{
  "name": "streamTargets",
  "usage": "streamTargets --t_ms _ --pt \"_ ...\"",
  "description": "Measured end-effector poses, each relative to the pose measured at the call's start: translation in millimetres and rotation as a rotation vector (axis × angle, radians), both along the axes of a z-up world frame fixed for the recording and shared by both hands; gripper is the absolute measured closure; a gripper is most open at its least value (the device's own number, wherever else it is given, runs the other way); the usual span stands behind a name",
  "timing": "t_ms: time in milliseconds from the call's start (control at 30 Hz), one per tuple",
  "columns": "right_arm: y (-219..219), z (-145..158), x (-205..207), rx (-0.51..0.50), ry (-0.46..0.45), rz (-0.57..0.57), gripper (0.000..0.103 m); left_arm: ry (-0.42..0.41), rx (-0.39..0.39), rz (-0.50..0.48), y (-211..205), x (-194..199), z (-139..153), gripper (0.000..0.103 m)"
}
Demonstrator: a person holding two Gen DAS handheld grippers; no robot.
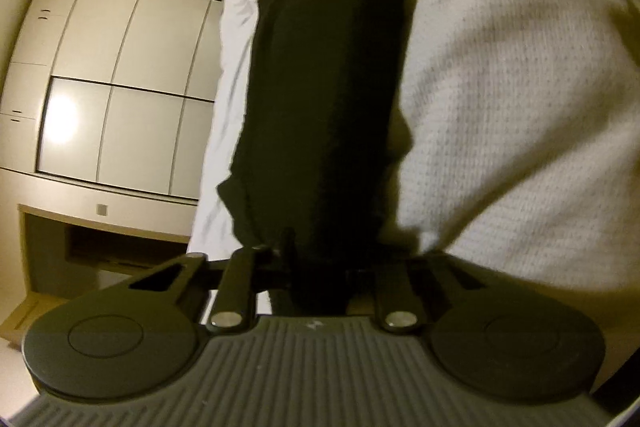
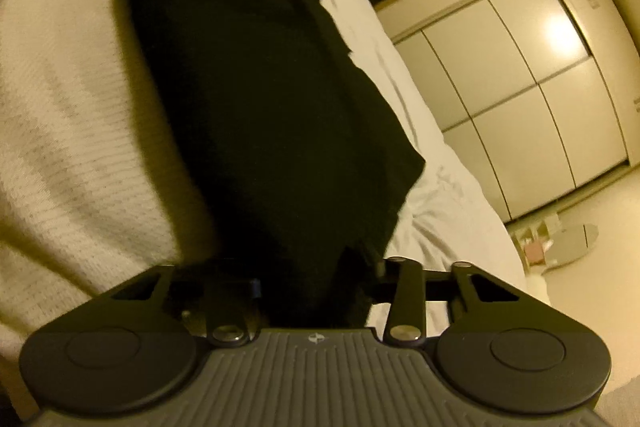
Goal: Fold clothes
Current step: 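Grasp the garment's other side edge with both grippers and lift it, then fold the lifted side over the garment and open both grippers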
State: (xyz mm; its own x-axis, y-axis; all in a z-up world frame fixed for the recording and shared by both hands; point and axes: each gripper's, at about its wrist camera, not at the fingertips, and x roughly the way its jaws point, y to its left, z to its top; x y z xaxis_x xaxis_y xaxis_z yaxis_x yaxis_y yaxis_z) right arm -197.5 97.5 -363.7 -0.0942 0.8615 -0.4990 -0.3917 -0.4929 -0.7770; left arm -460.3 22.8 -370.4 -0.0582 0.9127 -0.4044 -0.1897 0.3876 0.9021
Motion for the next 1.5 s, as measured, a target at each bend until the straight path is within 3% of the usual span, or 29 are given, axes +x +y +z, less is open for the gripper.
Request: streamTargets --t_ms 167,267,433,667,767,833,1000,1033,1100,1133,1167,1200,1333,1500 --pt "1 10 2 -0.026 -0.018 0.034 0.093 -0.12 -0.023 0.039 -1 0 31 0.092" --pt "-1 33 6 -0.048 0.016 0.038 0.094 -0.205 -0.015 0.059 0 0 58 0.092" --pt "-25 77 14 -0.08 0.075 0.059 0.094 -0.268 0.0 0.065 -31 5 96 0.093" --pt "-91 84 27 -0.154 0.104 0.063 0.094 -0.324 -0.044 0.1 -99 4 111 0.093" --pt "-117 85 32 -0.18 0.115 0.064 0.095 -0.282 -0.035 0.105 -105 10 87 0.092" --pt "-115 63 28 -0.149 0.097 0.055 0.095 -0.24 -0.026 0.094 -99 15 66 0.09" --pt "-114 11 15 0.004 -0.051 0.084 0.075 -0.088 0.047 0.066 -90 11 28 0.079" --pt "-113 6 14 0.018 -0.061 0.085 0.069 -0.062 0.059 0.061 -87 10 22 0.078" --pt "-110 -4 12 0.043 -0.112 0.099 0.068 -0.008 0.074 0.038 -84 9 11 0.08" --pt "-108 -6 12 0.048 -0.126 0.105 0.07 0.002 0.067 0.026 -84 9 9 0.088" --pt "-106 3 14 0.024 -0.1 0.107 0.084 0.008 0.06 0.016 -83 8 9 0.089" --pt "-104 12 16 0.0 -0.073 0.109 0.09 -0.023 0.051 0.02 -82 7 16 0.09" --pt "-94 49 24 -0.097 0.035 0.116 0.093 -0.141 0.018 0.028 -71 1 58 0.09" --pt "-60 125 40 -0.274 0.207 0.131 0.094 -0.257 -0.001 0.008 -48 -8 119 0.09"
